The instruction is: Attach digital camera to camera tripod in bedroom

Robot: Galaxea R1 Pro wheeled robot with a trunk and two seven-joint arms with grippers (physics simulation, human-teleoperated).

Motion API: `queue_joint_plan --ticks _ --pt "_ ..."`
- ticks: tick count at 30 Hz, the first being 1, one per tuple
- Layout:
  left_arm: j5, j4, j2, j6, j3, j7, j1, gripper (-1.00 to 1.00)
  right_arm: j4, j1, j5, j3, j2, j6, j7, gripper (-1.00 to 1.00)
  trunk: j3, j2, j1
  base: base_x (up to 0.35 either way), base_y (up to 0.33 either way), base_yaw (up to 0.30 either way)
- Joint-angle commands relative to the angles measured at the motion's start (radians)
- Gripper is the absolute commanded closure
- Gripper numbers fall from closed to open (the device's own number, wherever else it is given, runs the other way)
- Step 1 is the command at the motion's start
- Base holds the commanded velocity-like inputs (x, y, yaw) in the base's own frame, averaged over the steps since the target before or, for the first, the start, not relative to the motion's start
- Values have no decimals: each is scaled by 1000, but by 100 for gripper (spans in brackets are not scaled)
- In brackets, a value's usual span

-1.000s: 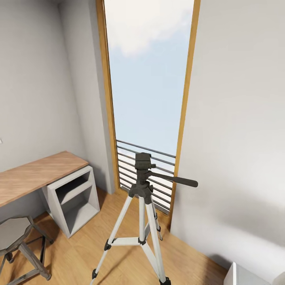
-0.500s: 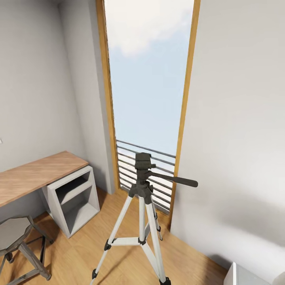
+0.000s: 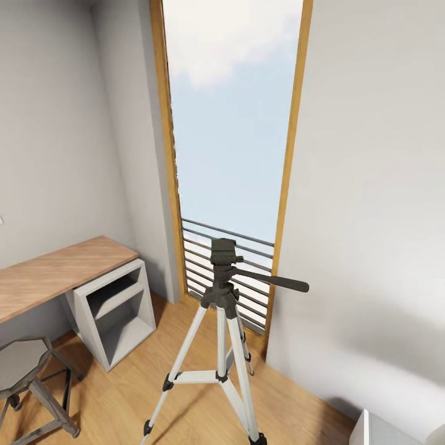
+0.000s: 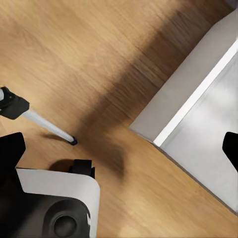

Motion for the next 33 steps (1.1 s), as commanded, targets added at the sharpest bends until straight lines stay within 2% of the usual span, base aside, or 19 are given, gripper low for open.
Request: queue_joint_plan --ticks 1,14,21,22,26,33 --pt "7 0 0 -3 -9 2 -1 100 -5 -3 10 0 -3 3 1 -100 -1 -1 0 0 0 0" --pt "11 1 0 -3 -9 2 -1 100 -78 -49 3 -3 3 76 6 -100 -1 -1 0 0 0 0" --pt "11 2 0 -3 -9 2 0 100 -118 -89 26 14 25 115 6 -100 -1 -1 0 0 0 0" --pt "11 2 0 -3 -9 2 -1 100 -621 -91 35 17 28 363 6 -100 -1 -1 0 0 0 0" --pt "11 2 0 -3 -10 2 0 100 -645 -93 42 23 36 369 22 -100 -1 -1 0 -10 0 0" --pt "11 2 -5 -2 -9 2 -1 100 -693 -94 43 20 47 342 130 -100 -1 -1 0 -214 0 0"
